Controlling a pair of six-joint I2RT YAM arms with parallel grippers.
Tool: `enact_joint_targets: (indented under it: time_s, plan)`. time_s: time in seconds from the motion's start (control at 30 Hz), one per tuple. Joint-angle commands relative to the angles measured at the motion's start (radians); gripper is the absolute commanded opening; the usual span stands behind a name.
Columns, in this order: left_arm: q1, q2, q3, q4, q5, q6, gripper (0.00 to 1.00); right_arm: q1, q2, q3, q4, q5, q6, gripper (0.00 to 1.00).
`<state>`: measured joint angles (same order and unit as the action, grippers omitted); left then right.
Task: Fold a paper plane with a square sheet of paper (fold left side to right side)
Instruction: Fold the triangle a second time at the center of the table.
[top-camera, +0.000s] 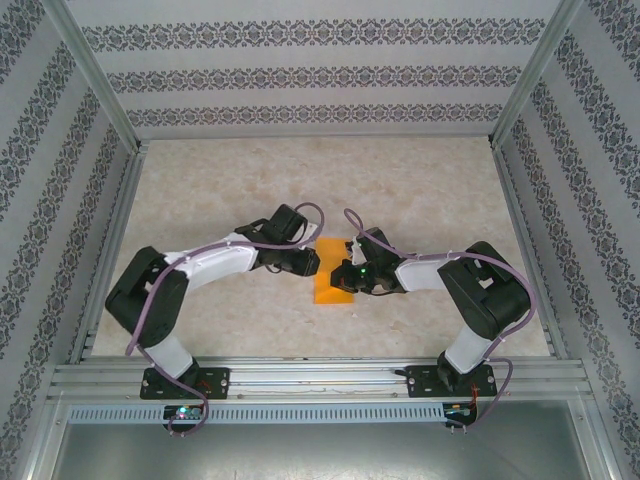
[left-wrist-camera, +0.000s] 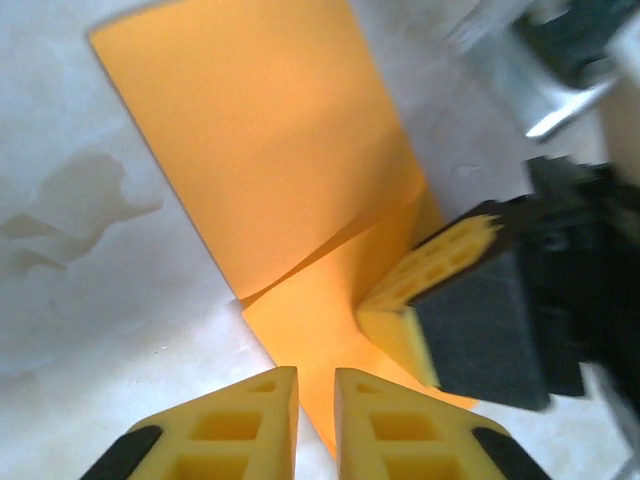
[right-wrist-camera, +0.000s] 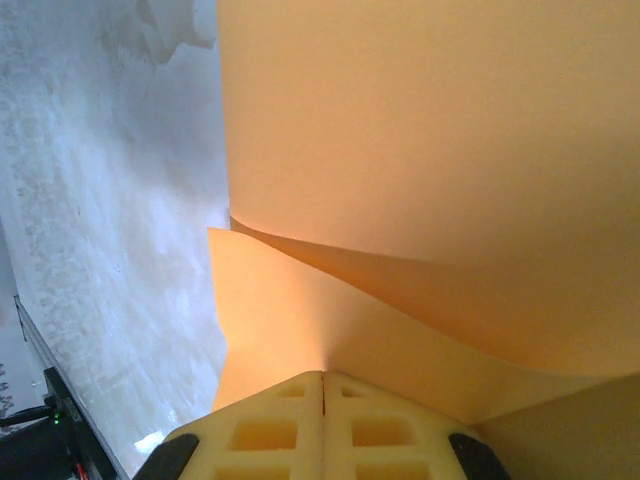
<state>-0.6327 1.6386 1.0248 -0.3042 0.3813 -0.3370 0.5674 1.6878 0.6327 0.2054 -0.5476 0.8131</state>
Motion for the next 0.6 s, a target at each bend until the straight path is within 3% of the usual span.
enact_joint_targets:
  time_s: [0.0, 0.2, 0.57]
  plan:
    - [0.008, -0.056, -0.043, -0.058, 0.053, -0.047, 0.13, 0.006, 0.017, -0.033, -0.072, 0.040, -0.011, 0.00]
    - [-0.023, -0.075, -0.147, 0.090, 0.228, -0.190, 0.10, 0.008, 0.009, -0.034, -0.070, 0.037, -0.012, 0.00]
    - [-0.045, 0.032, -0.161, 0.232, 0.320, -0.260, 0.08, 0.009, 0.016, -0.031, -0.075, 0.032, -0.013, 0.00]
